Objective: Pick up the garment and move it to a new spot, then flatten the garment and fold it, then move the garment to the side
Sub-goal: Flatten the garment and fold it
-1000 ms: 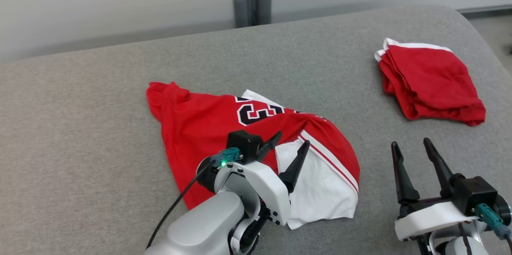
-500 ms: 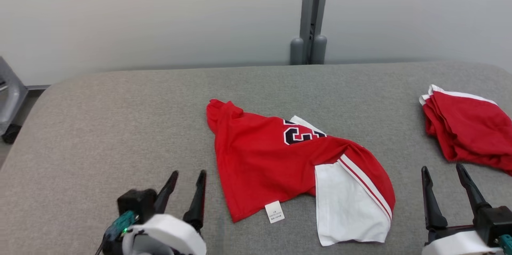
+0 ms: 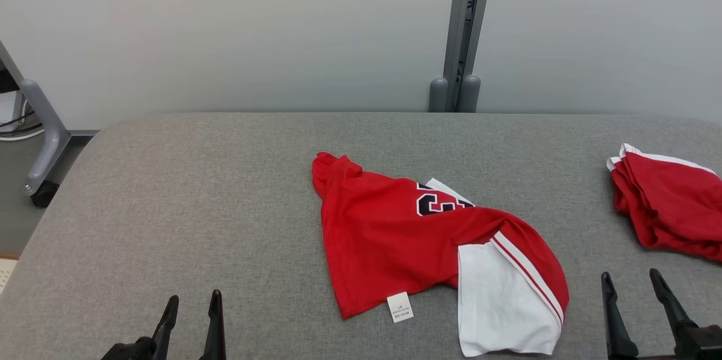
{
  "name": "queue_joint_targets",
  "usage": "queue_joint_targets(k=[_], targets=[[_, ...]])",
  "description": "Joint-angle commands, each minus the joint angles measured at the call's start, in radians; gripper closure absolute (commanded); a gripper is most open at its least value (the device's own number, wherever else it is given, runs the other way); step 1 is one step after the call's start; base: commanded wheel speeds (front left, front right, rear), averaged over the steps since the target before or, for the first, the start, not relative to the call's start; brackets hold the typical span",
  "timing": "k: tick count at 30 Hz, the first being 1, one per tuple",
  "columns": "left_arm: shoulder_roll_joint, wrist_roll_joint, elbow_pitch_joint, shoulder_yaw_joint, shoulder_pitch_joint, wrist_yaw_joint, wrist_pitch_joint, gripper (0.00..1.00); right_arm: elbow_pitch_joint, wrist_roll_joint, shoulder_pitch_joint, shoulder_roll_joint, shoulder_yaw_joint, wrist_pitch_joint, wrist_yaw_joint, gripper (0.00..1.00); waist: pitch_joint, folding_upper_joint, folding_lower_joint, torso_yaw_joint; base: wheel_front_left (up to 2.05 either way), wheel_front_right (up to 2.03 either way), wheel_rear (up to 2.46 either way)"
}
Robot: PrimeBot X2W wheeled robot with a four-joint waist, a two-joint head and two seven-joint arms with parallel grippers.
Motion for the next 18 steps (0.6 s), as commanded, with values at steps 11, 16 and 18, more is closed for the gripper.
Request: queue_joint_targets(k=[11, 16, 18], targets=[[-0.097, 0.102, 0.052, 0.053, -0.051, -0.143, 0.003, 0.00, -0.011, 0.008, -0.022, -0.005, 0.022, -0.005, 0.000, 0.00, 0.020, 0.0000, 0.0000, -0.034, 0.00, 0.00, 0.00], [-0.124, 0.083, 0.099, -0.018, -0.162, -0.181, 0.120, 0.00, -0.025, 0.002, -0.039, -0.005, 0.030, -0.005, 0.000, 0.00, 0.046, 0.0000, 0.0000, -0.055, 0.00, 0.00, 0.00], [-0.135, 0.076, 0.144, -0.047, -0.199, -0.177, 0.200, 0.00, -0.028, 0.002, -0.046, -0.005, 0.035, -0.005, 0.000, 0.00, 0.057, 0.0000, 0.0000, -0.067, 0.00, 0.00, 0.00]])
